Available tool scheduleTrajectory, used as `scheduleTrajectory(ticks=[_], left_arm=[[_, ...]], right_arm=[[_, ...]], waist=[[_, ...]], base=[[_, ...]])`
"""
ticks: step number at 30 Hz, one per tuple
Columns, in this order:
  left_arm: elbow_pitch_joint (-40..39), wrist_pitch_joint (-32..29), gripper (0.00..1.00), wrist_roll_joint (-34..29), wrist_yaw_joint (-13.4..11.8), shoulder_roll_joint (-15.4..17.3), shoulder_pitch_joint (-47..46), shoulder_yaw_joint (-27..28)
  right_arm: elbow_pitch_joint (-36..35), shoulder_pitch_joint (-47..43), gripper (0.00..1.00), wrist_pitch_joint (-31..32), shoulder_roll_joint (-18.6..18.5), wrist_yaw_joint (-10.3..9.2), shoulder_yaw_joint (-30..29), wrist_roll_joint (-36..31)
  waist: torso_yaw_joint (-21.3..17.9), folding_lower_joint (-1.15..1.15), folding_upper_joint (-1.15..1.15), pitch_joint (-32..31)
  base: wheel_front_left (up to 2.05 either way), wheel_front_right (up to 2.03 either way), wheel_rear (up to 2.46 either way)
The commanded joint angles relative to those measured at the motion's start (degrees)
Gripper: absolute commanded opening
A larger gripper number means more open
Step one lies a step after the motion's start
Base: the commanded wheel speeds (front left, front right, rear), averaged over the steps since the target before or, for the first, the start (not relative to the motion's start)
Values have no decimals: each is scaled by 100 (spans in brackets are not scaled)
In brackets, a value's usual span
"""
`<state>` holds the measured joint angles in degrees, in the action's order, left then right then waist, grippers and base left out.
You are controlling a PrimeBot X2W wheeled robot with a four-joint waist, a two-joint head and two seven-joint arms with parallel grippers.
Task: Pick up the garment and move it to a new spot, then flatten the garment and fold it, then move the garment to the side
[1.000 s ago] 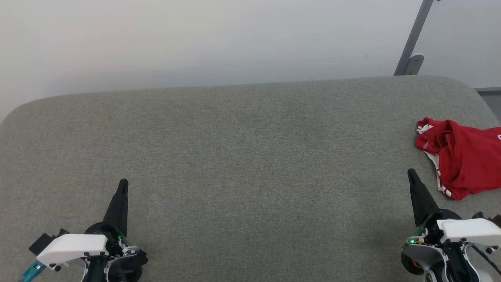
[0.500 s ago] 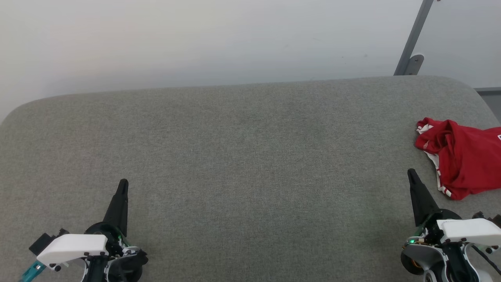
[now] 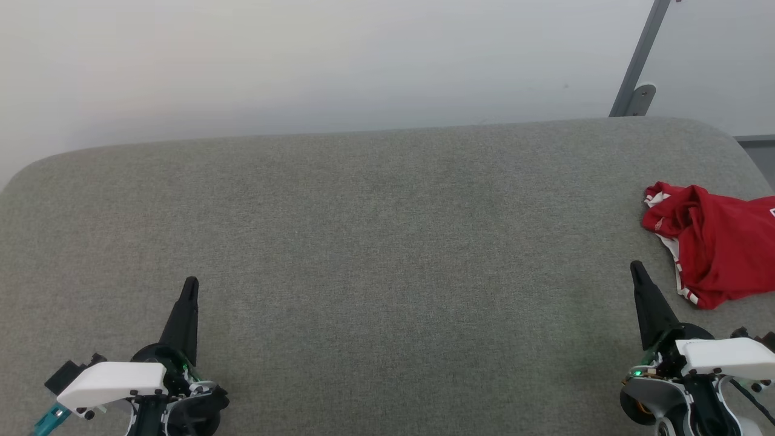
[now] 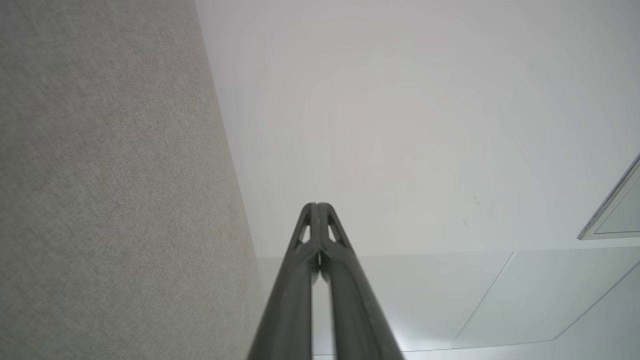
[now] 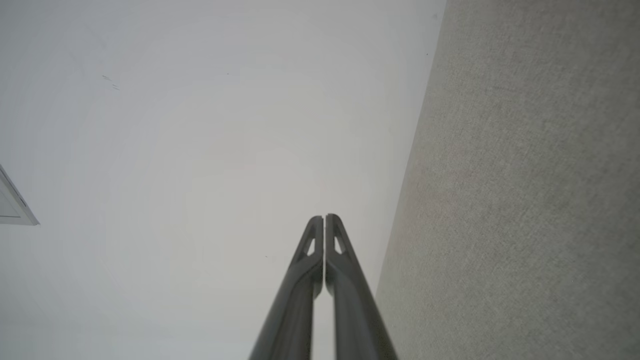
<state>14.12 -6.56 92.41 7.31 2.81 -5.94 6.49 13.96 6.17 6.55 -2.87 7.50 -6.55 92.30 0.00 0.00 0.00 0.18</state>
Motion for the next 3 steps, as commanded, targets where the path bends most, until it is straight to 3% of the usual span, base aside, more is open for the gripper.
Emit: scheduleTrajectory(ticks=[1,3], left_arm=[[0,-17,0,-4,33,3,-74,14],[0,-18,0,-4,32,3,-74,14]], right_arm=[[15,21,0,12,8,-2,0,22],[15,21,0,13,8,-2,0,22]], waist=[[0,0,0,0],[0,0,0,0]], base=[[0,0,0],[0,0,0]])
